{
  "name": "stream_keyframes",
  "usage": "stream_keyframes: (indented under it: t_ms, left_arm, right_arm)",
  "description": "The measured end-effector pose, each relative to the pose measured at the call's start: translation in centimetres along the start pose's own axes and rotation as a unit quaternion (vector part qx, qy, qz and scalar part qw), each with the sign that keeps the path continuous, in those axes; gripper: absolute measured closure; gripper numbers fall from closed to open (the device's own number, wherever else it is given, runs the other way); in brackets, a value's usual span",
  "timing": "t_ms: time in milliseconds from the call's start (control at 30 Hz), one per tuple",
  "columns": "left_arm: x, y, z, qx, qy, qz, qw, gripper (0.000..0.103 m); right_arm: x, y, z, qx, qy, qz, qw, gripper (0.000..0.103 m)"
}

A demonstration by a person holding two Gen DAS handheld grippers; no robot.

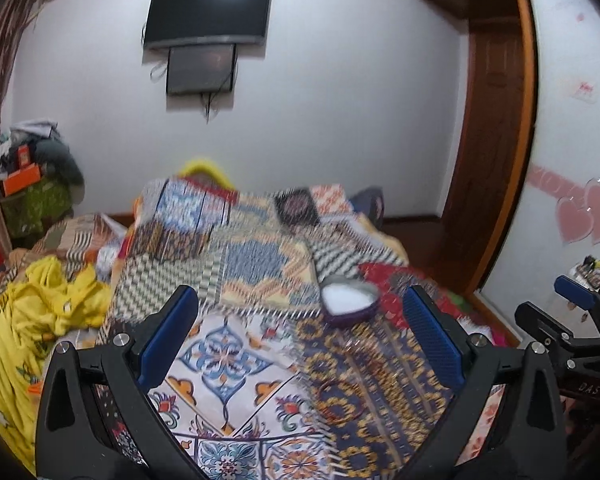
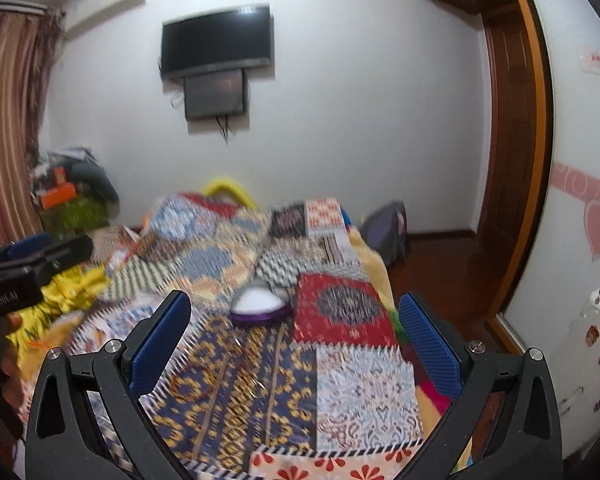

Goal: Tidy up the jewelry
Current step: 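Lower the left tool and grasp the red beaded bracelet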

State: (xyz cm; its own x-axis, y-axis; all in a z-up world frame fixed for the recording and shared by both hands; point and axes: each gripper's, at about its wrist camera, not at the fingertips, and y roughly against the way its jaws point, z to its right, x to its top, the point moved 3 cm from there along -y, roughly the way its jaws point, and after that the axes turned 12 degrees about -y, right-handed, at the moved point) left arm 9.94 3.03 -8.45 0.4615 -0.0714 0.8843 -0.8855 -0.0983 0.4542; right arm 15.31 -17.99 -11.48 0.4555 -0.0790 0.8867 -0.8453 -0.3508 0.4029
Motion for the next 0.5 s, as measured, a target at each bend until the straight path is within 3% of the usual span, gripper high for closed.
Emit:
stream_keyframes:
  t_ms: [333, 500]
  left_arm:
    - [-5.7, -7.0, 0.9, -0.035, -0.030, -0.122, 0.9914, 0.025]
    - [-7.7, -9.1, 2.1, -0.065, -0.051, -0.164, 0.9830, 0.045]
  right_arm:
    - [-4.7, -5.6, 2.3, -0.017, -0.007, -0.119, 0.993, 0.000]
    - [-6.5, -7.2, 2.4, 0.001, -0.007, -0.162, 0.987, 0.013]
